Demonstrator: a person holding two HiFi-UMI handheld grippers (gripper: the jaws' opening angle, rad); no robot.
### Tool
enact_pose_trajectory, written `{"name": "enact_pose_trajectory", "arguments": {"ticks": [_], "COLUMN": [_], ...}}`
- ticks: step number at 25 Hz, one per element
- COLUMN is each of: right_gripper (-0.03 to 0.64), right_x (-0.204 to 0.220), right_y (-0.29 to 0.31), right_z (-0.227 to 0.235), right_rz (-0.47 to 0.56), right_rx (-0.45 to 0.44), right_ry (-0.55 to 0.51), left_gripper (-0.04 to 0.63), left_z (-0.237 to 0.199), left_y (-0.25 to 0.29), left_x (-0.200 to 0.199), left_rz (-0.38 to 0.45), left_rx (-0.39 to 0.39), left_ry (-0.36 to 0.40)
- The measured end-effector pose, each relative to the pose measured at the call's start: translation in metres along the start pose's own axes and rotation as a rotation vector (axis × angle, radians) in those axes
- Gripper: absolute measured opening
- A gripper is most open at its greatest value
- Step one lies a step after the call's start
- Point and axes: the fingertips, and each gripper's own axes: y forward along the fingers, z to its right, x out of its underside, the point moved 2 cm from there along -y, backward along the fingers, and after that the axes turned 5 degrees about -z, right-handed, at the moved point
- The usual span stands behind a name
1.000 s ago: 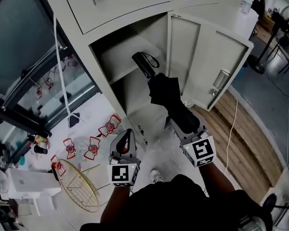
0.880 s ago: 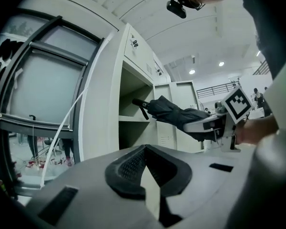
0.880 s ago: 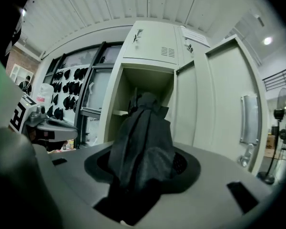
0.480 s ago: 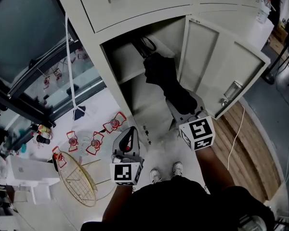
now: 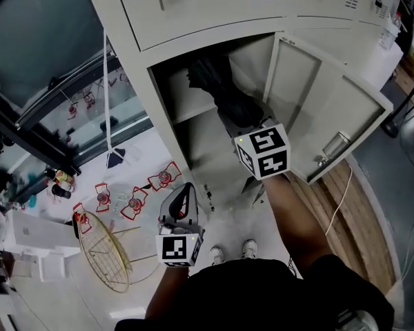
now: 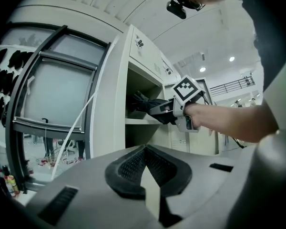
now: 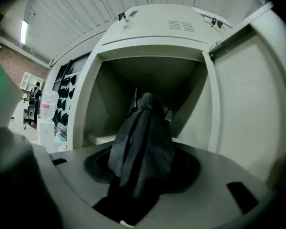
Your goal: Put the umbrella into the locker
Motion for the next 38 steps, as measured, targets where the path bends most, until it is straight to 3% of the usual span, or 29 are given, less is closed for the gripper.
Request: {"name": "enact_pose_trajectory", "arguments": {"ticks": [11,25,30,32,38], "right_gripper": [0.216,0.23,0.259,0.304,0.316], "right_x": [-0.033,-0.02,-0.023,-0.027,-0.053], "right_y": [0.075,0.124,0.12,0.111,0.053], "right_z": [0.016,0.014,0.012,0.013,0.003], "right_rz": [-0.128,-0.356,-0.319,-0.263,-0.063], "right_rx": [-0.054,-0.071,-0.05,-0.041,-0.051], "right_ry": [-0.094,-0.249,-0.282,-0.266,-0.219], "left_gripper": [-0.003,-0.003,-0.003,-0.003,-0.003], "left_z": [0.005,0.005,0.006,0.006,0.008], "left_y": [-0.003,-0.007,-0.006,-0.006,0.0], "left_x": [0.009,0.013,0.013,0.012,0.013], "left_rz": [-0.017,-0.025,-0.027,-0.026,-0.032], "left_rx": [-0.028,-0.045,-0.043,-0.04,-0.027], "left_ry": [-0.002,-0.011,-0.014,-0.015,-0.006]}}
